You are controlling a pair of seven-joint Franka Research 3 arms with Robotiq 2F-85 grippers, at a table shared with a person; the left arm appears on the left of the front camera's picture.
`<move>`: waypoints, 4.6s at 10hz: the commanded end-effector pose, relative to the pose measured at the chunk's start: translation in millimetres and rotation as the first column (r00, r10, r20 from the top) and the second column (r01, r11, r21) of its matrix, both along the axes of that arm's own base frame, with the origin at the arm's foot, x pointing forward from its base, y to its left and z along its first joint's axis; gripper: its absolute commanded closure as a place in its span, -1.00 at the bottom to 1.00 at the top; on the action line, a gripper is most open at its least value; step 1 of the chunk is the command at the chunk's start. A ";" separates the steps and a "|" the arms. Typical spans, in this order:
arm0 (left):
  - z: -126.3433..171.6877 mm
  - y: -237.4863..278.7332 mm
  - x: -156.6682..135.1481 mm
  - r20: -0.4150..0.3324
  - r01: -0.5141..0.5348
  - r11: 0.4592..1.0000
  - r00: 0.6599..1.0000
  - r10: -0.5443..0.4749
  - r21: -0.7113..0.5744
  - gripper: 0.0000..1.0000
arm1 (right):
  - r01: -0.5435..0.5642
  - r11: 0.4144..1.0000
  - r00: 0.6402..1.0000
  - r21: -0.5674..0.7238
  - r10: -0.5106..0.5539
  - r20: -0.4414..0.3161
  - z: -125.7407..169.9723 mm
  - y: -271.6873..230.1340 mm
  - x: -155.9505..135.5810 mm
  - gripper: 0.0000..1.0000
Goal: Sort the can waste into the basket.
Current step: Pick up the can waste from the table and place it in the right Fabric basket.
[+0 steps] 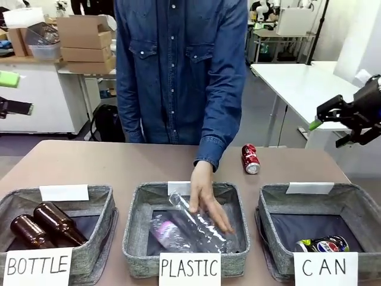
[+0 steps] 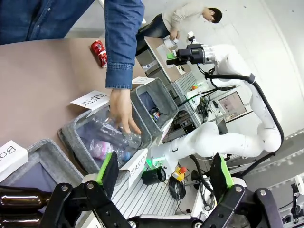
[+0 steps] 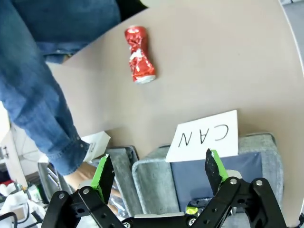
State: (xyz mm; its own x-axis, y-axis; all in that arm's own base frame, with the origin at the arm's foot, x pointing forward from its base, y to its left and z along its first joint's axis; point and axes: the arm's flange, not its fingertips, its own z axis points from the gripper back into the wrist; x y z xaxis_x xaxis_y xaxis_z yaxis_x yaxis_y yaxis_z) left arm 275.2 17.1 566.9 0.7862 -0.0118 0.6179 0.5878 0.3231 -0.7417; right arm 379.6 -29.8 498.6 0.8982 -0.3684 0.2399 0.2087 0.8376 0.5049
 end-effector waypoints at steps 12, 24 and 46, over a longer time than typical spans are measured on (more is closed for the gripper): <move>0.2 -0.9 0.3 0.014 0.004 1.000 1.000 -0.004 -0.004 -1.00 | -0.072 0.904 0.994 -0.421 0.030 -0.105 -119.7 138.4 177.2 -1.00; 0.2 -0.9 0.3 0.014 0.004 1.000 1.000 -0.004 -0.004 -1.00 | -0.249 0.899 0.952 -0.362 0.158 -0.261 -179.2 170.0 213.7 0.17; 0.2 -0.9 0.3 0.014 0.004 1.000 1.000 -0.004 -0.004 -1.00 | -0.801 0.578 0.595 -0.157 0.738 -0.317 -14.3 70.5 -75.8 1.00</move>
